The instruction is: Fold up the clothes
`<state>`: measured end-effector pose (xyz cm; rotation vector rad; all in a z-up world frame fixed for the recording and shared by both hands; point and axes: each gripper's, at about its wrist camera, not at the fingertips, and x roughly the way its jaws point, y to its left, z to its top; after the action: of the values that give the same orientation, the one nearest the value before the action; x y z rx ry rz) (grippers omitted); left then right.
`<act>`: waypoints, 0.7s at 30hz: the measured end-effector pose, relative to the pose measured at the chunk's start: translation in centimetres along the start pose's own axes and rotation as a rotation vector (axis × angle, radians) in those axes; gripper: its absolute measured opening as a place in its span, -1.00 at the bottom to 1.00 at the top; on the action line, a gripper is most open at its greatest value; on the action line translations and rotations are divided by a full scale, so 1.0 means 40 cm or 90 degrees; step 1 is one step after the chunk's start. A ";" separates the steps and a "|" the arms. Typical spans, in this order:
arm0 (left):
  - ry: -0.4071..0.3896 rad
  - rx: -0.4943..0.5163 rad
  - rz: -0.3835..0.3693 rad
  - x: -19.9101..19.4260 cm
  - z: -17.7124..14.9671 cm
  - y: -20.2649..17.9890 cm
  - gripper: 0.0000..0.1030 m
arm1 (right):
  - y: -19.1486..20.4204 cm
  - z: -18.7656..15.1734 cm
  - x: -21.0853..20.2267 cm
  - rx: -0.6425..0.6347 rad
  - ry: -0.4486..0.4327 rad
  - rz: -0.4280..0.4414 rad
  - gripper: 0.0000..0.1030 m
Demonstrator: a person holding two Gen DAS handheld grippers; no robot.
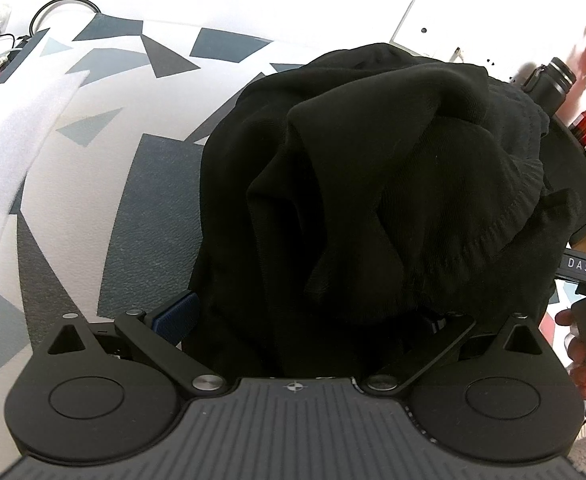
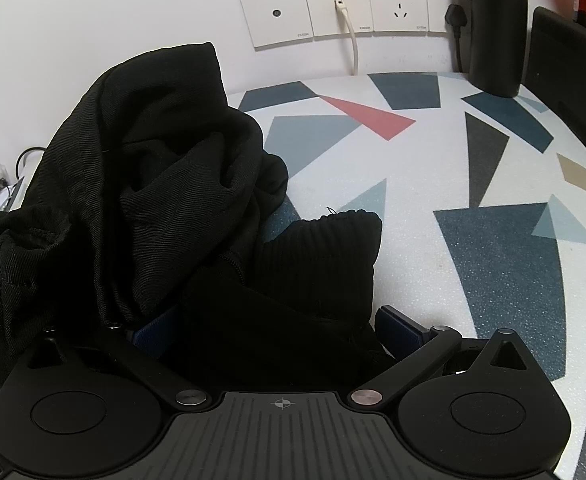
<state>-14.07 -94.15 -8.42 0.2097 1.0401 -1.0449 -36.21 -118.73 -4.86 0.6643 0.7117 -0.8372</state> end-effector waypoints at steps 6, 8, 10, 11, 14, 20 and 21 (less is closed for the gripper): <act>0.007 -0.001 -0.005 -0.001 0.005 0.001 1.00 | -0.006 0.008 0.004 0.013 0.017 0.009 0.99; 0.006 -0.001 -0.005 -0.002 0.004 0.001 1.00 | -0.008 0.009 0.005 0.016 0.023 0.013 0.99; 0.003 -0.004 -0.005 -0.003 0.002 0.001 1.00 | -0.012 0.011 0.007 0.025 0.030 0.019 0.99; 0.000 -0.006 -0.006 -0.004 0.001 0.001 1.00 | -0.014 0.012 0.009 0.030 0.033 0.023 0.99; -0.010 -0.017 -0.010 -0.006 -0.003 0.002 1.00 | -0.017 0.014 0.010 0.038 0.038 0.027 0.99; -0.031 -0.042 -0.021 -0.013 -0.015 0.009 1.00 | -0.023 0.015 0.012 0.058 0.035 0.042 0.99; -0.032 -0.041 -0.022 -0.014 -0.016 0.009 1.00 | -0.023 0.014 0.012 0.056 0.032 0.043 0.99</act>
<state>-14.22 -93.25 -8.43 0.1121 1.0331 -1.0412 -36.58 -119.80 -5.11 0.7859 0.6976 -0.7955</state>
